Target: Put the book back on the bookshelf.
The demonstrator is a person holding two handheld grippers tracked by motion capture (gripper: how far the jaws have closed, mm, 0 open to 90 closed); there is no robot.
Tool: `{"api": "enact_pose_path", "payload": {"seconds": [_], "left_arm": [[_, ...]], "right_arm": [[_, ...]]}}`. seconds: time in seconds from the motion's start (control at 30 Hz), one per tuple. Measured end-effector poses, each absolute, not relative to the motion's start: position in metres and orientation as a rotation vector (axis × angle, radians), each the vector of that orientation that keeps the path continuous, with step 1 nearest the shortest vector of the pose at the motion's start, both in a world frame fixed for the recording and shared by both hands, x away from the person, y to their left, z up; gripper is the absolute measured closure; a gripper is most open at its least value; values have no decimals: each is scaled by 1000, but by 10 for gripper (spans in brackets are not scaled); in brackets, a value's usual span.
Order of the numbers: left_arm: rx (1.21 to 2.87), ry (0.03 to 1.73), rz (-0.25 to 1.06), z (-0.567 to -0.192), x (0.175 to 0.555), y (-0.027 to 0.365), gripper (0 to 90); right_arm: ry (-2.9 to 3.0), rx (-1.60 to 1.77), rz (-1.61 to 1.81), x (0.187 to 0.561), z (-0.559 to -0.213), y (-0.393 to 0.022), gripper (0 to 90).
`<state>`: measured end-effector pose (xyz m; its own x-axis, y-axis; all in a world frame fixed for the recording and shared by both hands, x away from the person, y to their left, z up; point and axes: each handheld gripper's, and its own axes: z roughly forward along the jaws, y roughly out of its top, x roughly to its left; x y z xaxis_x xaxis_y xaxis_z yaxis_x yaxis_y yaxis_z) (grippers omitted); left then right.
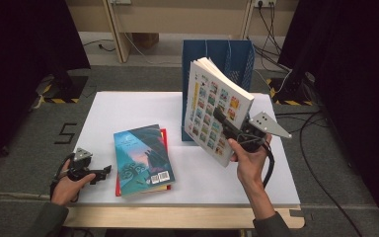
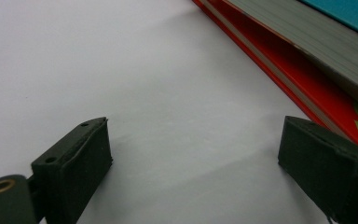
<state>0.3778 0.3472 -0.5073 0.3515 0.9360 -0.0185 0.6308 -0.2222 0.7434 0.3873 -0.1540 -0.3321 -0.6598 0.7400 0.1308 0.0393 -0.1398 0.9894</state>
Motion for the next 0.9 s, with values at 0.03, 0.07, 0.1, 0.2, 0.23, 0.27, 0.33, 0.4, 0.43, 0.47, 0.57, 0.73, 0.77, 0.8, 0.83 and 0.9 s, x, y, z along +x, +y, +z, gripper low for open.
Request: {"api": "enact_pose_path", "payload": {"seconds": [0.03,0.07,0.1,0.2,0.23,0.27,0.33,0.4,0.43,0.47,0.57,0.73,0.77,0.8,0.83,0.9], "left_arm": [[1950,1362,586,-507,378,347,82],[1949,1362,585,-507,378,347,82],[1949,1362,586,-507,378,347,82],[1949,1362,586,-507,378,347,82],[1949,1362,586,-507,378,347,82],[1949,1362,586,-507,378,347,82],[1949,1362,586,-507,378,347,82],[1949,1362,586,-507,378,347,82],[1949,1362,586,-507,378,347,82],[1949,1362,586,-507,378,347,82],[1949,1362,586,-507,378,347,82],[1949,1362,586,-507,378,347,82],[1949,1362,586,-507,378,347,82],[1951,1362,586,-507,378,347,82],[1950,1362,585,-507,378,347,82],[1950,1362,585,-507,378,347,82]], "right_arm": [[1634,874,1857,390,-331,-153,736],[1626,874,1871,392,-329,-152,736],[1619,879,1883,395,-328,-151,736],[1611,880,1881,401,-323,-148,736],[1608,879,1867,404,-322,-146,736],[1609,878,1858,406,-321,-145,736],[1605,878,1840,412,-319,-142,736],[1598,891,1834,418,-319,-140,736],[1594,895,1833,422,-319,-139,736],[1590,898,1829,424,-318,-139,736],[1581,913,1806,434,-318,-135,736],[1567,941,1776,452,-319,-127,736],[1565,955,1767,457,-320,-125,736],[1560,962,1765,461,-321,-123,736],[1555,968,1763,464,-322,-122,736],[1547,989,1749,473,-324,-118,736]]}}
